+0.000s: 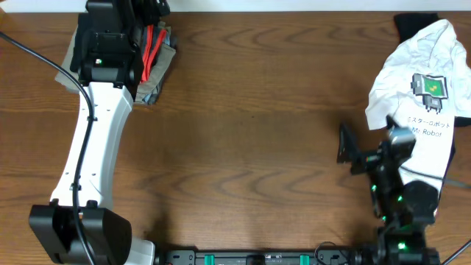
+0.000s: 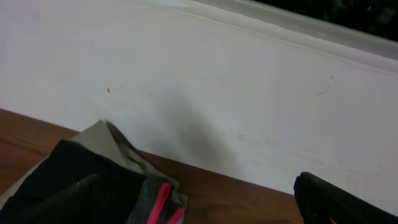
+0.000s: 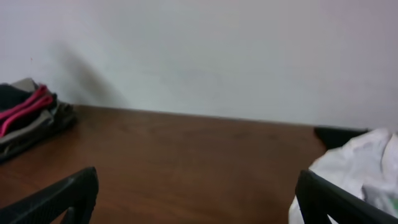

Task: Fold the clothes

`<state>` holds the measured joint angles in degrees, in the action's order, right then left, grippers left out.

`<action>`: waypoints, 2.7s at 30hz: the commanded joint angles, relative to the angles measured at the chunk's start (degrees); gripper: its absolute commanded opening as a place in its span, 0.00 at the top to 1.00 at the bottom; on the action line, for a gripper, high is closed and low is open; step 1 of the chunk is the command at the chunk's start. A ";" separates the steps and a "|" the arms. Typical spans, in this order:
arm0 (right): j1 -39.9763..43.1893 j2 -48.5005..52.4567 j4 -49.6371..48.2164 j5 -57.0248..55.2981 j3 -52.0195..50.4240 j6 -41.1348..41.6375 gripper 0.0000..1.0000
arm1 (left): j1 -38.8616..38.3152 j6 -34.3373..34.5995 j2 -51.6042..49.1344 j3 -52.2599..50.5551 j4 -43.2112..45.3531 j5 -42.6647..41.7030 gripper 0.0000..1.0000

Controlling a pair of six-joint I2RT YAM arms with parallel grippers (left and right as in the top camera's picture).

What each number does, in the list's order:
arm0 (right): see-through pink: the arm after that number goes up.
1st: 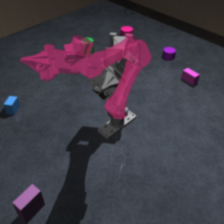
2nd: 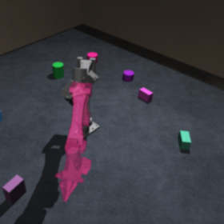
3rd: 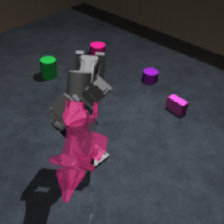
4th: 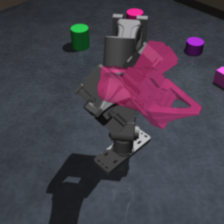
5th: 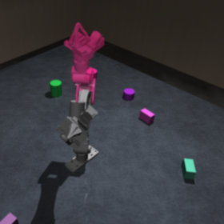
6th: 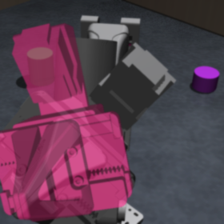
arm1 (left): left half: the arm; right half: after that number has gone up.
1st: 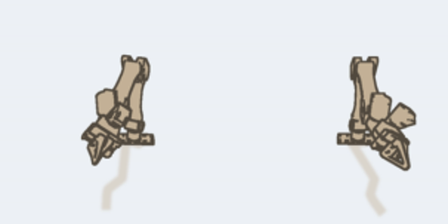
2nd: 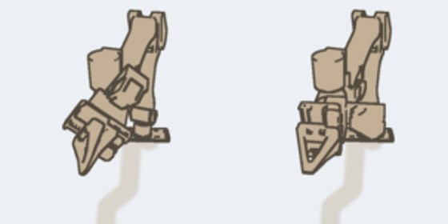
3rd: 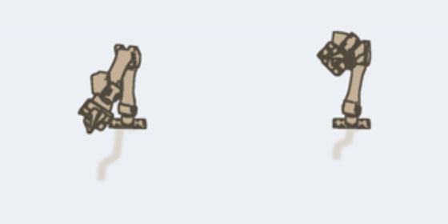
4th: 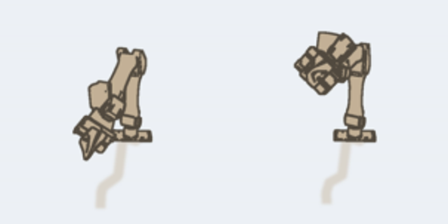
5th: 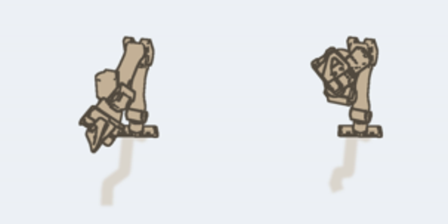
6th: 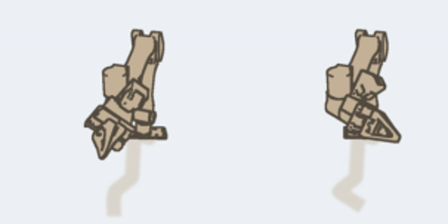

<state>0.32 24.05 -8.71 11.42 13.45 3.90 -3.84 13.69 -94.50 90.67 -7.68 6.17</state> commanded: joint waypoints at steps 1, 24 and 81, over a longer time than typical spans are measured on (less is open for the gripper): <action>-0.46 -4.70 -0.74 -0.92 -4.94 1.86 0.01 | 0.15 -0.07 0.02 0.31 -0.04 0.24 0.02; -2.25 -19.12 12.79 -8.22 -13.14 1.11 0.01 | 0.15 -0.07 0.02 0.31 -0.04 0.24 0.02; -4.37 -23.71 12.66 -8.22 -13.14 0.74 0.01 | 0.17 -0.94 8.63 -3.15 -21.88 3.28 0.02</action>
<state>-3.57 0.71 3.66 3.79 0.43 4.99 -3.81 13.21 -91.00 89.52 -27.64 9.37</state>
